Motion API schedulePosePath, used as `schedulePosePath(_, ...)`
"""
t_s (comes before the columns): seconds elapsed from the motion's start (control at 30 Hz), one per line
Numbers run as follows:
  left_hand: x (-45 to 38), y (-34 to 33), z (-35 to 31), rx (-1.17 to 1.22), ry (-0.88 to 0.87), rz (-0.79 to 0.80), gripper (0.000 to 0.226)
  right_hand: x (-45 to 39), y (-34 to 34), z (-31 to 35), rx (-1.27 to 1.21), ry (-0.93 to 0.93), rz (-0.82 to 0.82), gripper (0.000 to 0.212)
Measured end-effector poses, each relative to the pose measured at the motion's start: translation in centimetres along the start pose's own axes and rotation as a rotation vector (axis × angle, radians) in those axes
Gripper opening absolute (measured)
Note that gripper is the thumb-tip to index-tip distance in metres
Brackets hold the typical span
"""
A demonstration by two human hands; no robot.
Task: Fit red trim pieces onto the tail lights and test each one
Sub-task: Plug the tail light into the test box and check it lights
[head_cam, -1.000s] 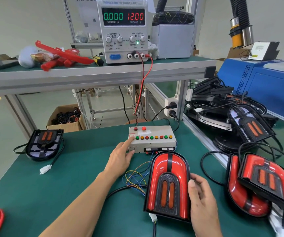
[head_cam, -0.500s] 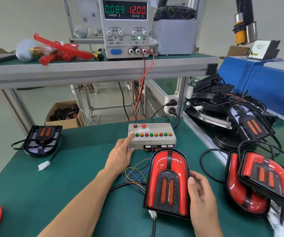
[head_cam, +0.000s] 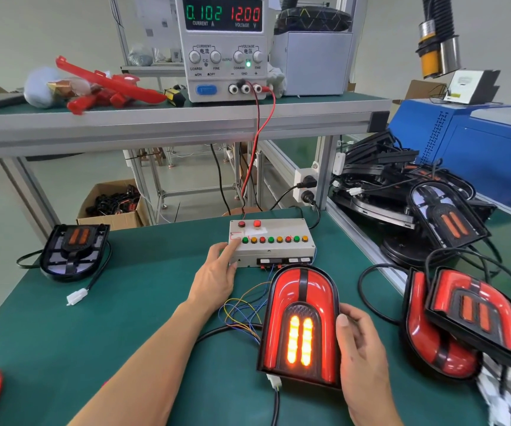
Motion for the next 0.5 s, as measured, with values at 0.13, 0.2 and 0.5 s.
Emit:
schedulePosePath(0.13, -0.2, 0.2, -0.5, -0.021, -0.003, 0.01, 0.057, 0.2, -0.1, 0.5, -0.018, 0.006, 0.011, 0.018)
schedulePosePath(0.2, -0.7, 0.4, -1.1, -0.06, -0.003, 0.041, 0.059, 0.3, -0.1, 0.4, -0.03, -0.004, 0.022, 0.015)
schedulePosePath(0.5, -2.0, 0.6, -3.2, -0.293, 0.033, 0.206, 0.053, 0.5, -0.1, 0.8, -0.022, -0.003, 0.014, 0.015)
Point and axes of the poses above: each hand's wrist, its own x-axis away from the middle knuckle, its own y-axis out of the back of the hand, z = x × y, the point moved 4 cm from there along -x, towards the middle knuckle, and after that the axes turned 1 degree about -x, right-handed, at the moved point
